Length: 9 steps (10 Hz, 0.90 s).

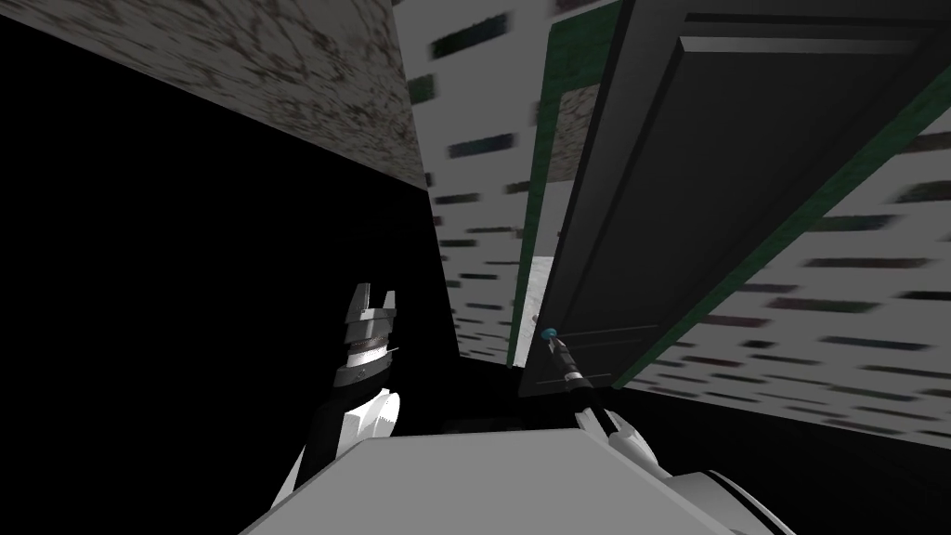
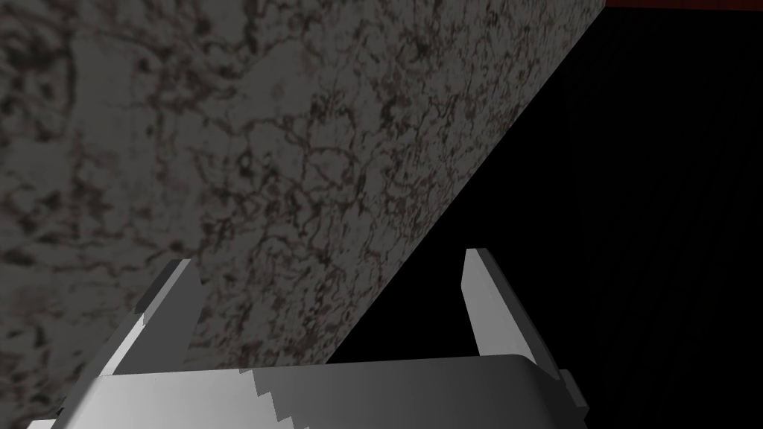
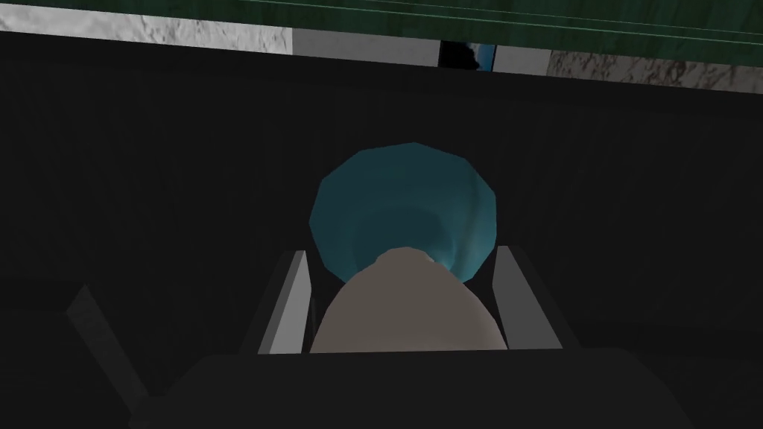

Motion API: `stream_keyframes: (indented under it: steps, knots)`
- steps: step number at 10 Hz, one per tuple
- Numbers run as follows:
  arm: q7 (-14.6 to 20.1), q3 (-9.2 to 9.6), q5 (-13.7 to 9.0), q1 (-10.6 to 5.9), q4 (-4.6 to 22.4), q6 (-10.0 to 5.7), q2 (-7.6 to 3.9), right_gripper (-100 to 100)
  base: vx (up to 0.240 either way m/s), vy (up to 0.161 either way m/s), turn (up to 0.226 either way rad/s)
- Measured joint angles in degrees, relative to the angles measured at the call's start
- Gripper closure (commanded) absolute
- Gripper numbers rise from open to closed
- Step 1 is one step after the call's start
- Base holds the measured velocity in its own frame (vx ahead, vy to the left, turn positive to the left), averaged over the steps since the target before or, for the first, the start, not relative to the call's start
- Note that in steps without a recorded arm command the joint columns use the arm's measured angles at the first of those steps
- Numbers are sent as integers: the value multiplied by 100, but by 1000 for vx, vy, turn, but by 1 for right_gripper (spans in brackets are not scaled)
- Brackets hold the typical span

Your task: Pull the door open

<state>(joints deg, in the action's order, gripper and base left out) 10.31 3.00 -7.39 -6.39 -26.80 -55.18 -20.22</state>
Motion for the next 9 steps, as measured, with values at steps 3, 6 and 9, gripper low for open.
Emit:
stream_keyframes:
  steps: [3,6,9]
  knots:
    - [397,85,-19,2,-82,45,18,100,-31,-20,-11]
    - [813,161,-29,-25,-86,43,25,100,-28,-14,-11]
    - [1274,254,-46,-115,13,-12,48,100,-29,-20,-11]
